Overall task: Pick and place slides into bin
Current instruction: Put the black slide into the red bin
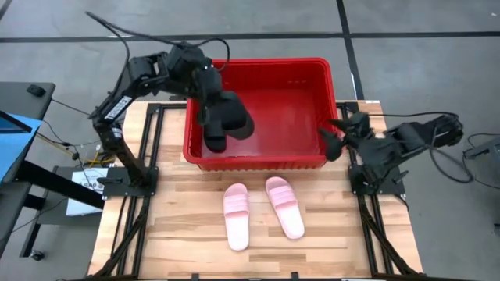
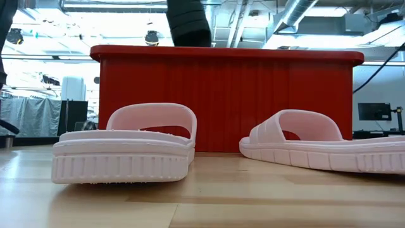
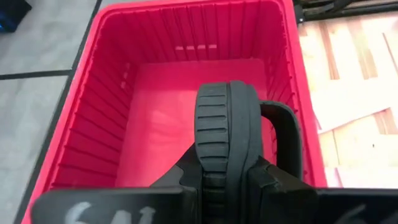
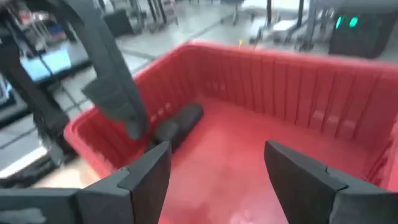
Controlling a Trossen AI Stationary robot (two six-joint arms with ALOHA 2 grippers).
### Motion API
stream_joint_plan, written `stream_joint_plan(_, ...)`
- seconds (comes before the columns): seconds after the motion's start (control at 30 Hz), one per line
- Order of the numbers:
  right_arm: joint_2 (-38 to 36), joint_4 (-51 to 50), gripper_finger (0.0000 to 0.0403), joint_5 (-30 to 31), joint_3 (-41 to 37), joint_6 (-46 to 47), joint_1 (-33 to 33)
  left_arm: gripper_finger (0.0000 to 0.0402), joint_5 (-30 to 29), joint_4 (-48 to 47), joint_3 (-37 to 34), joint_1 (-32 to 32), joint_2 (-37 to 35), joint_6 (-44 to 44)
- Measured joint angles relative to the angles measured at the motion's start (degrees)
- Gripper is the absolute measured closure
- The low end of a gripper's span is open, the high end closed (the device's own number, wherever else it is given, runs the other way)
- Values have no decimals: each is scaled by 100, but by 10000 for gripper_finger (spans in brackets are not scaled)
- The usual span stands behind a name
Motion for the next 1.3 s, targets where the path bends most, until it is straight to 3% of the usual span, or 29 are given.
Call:
stream_joint_plan(0.27,-417,559,154,261,0,-1105,0,366,1011,663,2,1308,16,-38)
stream_joint_plan(0.47,-460,1331,154,314,0,-2653,-353,366,1586,723,0,1879,560,-272)
stream_joint_plan(0.77,-390,1486,154,-1570,846,-4571,-1654,366,1873,481,0,2264,1348,-353)
stream_joint_plan(0.97,-29,427,154,-2653,1575,-4907,-2696,366,1901,431,0,2293,1644,-348)
stream_joint_plan(1.3,1329,-1368,154,-4035,2694,-5673,-4276,367,2010,415,2,2320,1784,-355)
